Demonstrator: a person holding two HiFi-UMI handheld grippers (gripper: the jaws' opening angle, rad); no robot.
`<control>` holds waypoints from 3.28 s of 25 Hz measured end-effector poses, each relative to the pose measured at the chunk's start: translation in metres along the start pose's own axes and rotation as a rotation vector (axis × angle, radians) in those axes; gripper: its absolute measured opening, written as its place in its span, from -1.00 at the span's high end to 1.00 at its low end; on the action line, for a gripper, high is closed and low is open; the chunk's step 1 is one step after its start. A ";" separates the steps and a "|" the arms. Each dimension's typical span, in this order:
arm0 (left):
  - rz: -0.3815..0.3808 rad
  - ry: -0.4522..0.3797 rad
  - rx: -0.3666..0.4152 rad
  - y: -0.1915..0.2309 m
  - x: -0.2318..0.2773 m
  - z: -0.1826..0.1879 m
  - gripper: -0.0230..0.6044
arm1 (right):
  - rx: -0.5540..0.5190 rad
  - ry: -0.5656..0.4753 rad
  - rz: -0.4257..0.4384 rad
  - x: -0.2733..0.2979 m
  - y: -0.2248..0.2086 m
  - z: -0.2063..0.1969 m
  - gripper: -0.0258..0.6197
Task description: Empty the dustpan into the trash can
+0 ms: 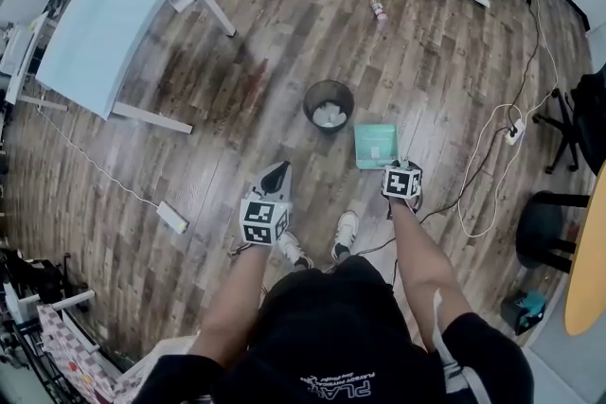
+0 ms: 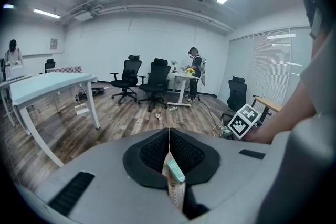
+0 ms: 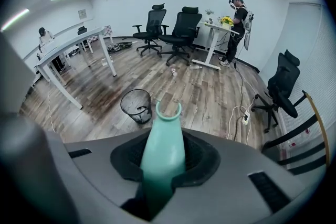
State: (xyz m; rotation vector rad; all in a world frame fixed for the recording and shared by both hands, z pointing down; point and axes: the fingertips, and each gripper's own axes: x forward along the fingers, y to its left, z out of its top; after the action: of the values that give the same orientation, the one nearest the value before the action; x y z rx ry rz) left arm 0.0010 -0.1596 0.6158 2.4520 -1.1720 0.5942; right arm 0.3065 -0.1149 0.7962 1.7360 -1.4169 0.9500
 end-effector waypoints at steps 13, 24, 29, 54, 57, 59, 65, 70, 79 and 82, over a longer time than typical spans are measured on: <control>-0.007 -0.006 -0.028 -0.006 0.028 0.012 0.85 | 0.006 0.065 0.007 0.035 -0.002 -0.014 0.61; -0.013 0.005 -0.033 -0.007 0.028 0.008 0.85 | 0.010 0.078 0.005 0.042 -0.004 -0.026 0.61; -0.020 0.007 -0.025 -0.008 0.023 0.008 0.85 | 0.005 0.057 0.022 0.038 -0.003 -0.027 0.49; -0.137 -0.186 -0.037 -0.041 -0.012 0.077 0.85 | -0.053 -0.570 0.121 -0.175 0.040 0.107 0.08; -0.141 -0.210 -0.037 -0.039 -0.022 0.084 0.85 | -0.079 -0.650 0.122 -0.213 0.054 0.126 0.08; -0.142 -0.225 -0.035 -0.038 -0.028 0.088 0.85 | -0.096 -0.699 0.130 -0.236 0.063 0.136 0.08; -0.133 -0.259 -0.015 -0.033 -0.050 0.097 0.85 | -0.150 -0.834 0.130 -0.297 0.084 0.161 0.32; -0.123 -0.298 -0.024 -0.024 -0.068 0.106 0.85 | -0.165 -0.892 0.139 -0.325 0.100 0.170 0.45; -0.105 -0.358 -0.034 -0.017 -0.092 0.122 0.85 | -0.193 -0.961 0.157 -0.353 0.128 0.173 0.84; -0.117 -0.373 -0.017 -0.023 -0.099 0.126 0.85 | -0.210 -0.981 0.159 -0.361 0.138 0.172 0.84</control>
State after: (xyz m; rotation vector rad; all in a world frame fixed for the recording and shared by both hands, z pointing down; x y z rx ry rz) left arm -0.0102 -0.1433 0.4552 2.6687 -1.1446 0.0921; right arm 0.1407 -0.1143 0.4071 2.0271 -2.1686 -0.0681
